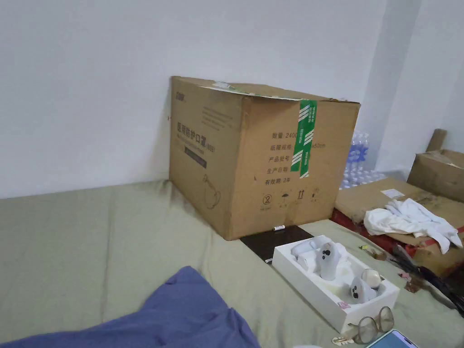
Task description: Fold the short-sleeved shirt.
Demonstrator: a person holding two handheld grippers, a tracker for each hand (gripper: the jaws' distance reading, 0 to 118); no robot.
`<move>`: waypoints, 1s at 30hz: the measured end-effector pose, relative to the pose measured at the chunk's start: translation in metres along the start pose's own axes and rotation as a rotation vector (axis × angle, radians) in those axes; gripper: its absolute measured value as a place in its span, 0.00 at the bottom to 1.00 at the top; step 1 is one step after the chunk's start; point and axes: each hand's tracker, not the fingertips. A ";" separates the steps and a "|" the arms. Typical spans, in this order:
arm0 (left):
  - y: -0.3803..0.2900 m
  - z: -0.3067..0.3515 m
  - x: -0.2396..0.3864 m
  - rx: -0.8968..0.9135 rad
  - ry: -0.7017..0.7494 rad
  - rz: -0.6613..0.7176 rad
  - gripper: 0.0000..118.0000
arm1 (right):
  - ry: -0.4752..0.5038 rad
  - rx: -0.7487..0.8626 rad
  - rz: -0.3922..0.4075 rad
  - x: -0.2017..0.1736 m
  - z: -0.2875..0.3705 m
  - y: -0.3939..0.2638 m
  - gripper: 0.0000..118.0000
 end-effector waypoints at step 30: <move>0.017 0.027 -0.033 0.005 0.049 0.032 0.07 | -0.208 -0.473 0.013 0.058 -0.137 0.055 0.09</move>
